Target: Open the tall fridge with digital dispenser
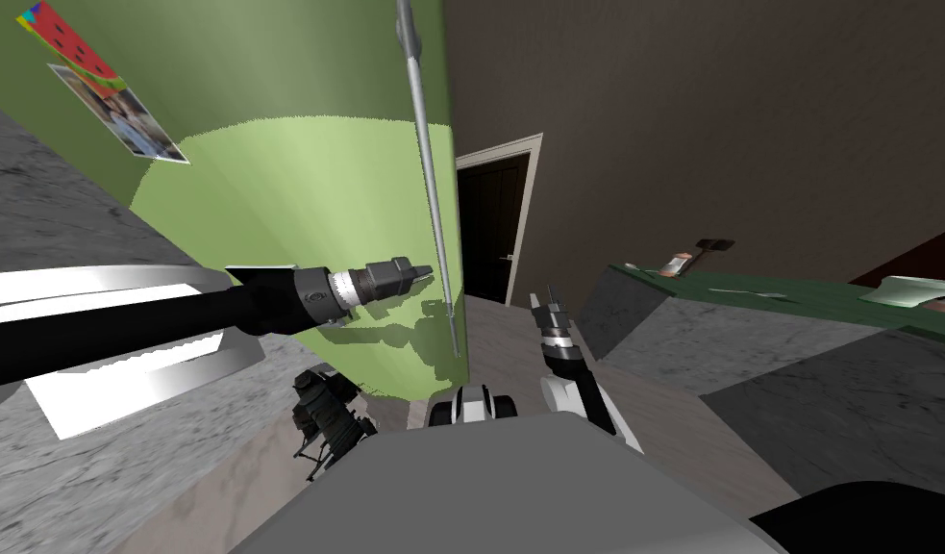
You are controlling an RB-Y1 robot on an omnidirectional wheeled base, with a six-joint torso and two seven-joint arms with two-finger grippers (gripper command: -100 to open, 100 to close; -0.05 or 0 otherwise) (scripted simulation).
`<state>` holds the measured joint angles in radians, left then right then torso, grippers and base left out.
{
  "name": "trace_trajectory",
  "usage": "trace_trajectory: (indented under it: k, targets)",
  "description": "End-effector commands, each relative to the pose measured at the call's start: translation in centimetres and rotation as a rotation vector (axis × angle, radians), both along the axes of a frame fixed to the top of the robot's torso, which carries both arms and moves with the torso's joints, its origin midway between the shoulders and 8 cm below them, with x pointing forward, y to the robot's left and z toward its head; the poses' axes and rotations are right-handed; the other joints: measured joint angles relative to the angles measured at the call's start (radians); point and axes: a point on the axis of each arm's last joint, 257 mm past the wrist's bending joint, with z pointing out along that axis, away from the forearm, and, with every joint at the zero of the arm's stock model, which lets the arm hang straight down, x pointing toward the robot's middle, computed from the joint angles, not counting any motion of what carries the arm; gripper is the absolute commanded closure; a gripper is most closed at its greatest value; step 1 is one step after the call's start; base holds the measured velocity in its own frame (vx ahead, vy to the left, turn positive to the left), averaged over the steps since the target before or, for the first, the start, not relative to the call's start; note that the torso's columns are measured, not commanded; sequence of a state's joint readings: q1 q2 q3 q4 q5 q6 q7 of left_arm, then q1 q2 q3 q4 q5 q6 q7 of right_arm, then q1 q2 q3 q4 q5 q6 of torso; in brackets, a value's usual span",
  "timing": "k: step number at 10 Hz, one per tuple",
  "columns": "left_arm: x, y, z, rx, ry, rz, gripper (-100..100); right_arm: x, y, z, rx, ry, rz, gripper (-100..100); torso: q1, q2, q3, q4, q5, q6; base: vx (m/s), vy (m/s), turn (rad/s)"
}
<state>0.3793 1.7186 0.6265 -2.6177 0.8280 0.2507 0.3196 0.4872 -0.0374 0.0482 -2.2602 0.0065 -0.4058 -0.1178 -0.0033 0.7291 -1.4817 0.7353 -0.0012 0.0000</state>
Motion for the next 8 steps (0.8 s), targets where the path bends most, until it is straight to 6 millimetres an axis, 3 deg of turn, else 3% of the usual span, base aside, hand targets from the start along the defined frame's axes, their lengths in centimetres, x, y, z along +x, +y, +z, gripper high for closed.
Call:
trace_trajectory:
  k: [1, 5, 8]
  targets:
    - [0.0, -0.9, 1.6, 0.0, 0.0, -0.004, -100, 0.0, 0.0, 0.0, 0.0, 0.0, 0.0, 0, 0.001, 0.001, 0.0, 0.0, 0.0, 0.0, 0.025, 0.027, 0.015]
    - [-0.6, -2.6, 4.3, -0.002, 0.0, -0.013, -100, 0.0, 0.0, 0.0, 0.0, 0.0, 0.0, 0, 0.004, 0.008, 0.005, 0.003, 0.002, 0.0, 0.021, 0.035, 0.019]
    - [-0.8, -3.0, 4.9, -0.002, 0.0, -0.015, -100, 0.0, 0.0, 0.0, 0.0, 0.0, 0.0, 0, 0.002, 0.01, 0.006, 0.003, 0.001, 0.0, 0.007, 0.017, 0.005]
